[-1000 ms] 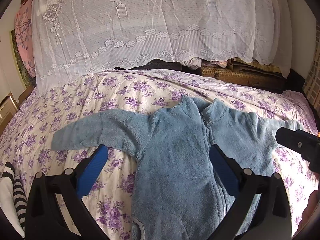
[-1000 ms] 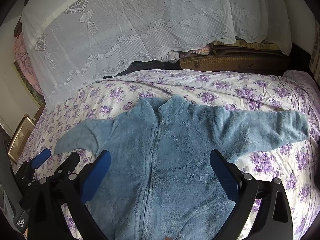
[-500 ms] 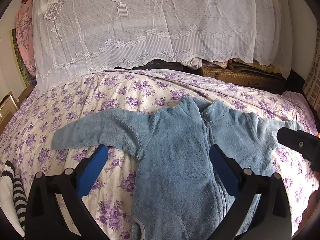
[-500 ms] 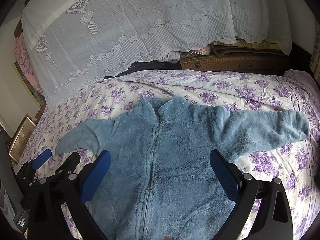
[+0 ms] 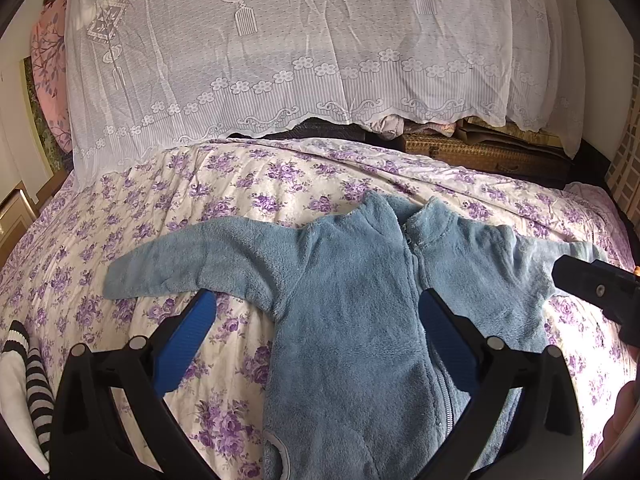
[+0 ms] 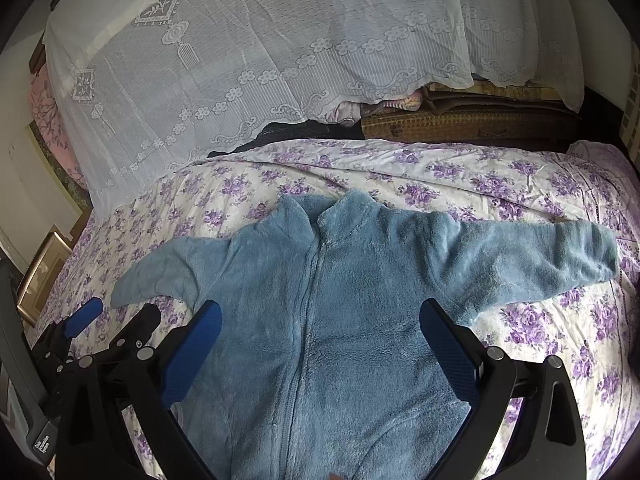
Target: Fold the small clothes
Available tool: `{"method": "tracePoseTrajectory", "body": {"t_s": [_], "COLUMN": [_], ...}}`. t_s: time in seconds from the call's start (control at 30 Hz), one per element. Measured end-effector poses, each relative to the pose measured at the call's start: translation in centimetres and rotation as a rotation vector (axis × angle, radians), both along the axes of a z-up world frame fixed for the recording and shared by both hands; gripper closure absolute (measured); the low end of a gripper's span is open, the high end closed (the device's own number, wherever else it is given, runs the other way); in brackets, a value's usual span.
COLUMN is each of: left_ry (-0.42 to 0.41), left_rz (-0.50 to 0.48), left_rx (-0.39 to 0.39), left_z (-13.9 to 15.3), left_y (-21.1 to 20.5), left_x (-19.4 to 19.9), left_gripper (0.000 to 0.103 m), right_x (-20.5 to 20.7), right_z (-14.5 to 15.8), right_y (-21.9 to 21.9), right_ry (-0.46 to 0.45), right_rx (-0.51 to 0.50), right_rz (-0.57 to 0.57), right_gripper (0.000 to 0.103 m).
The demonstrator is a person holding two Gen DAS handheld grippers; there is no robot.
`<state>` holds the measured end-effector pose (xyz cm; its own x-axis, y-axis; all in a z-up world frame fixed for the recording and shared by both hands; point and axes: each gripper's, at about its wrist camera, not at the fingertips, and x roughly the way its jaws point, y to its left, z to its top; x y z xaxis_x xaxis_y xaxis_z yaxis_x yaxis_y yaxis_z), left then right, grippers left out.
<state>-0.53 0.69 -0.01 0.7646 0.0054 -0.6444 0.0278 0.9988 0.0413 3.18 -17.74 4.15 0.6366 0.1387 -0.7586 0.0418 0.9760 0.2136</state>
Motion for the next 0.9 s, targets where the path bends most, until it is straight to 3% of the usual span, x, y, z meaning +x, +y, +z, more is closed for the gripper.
{"method": "tracePoseTrajectory", "body": {"t_s": [0.9], "left_ry": [0.000], "left_rz": [0.000], "left_rx": [-0.001], "left_z": [-0.46], "left_y": [0.09], "left_x": [-0.41], "left_gripper": [0.004], "right_x": [-0.08], "right_z": [0.17], "right_y": [0.09], "right_ry": [-0.002], "right_rx": [0.002], "right_rz": [0.001], "right_gripper": [0.003]}}
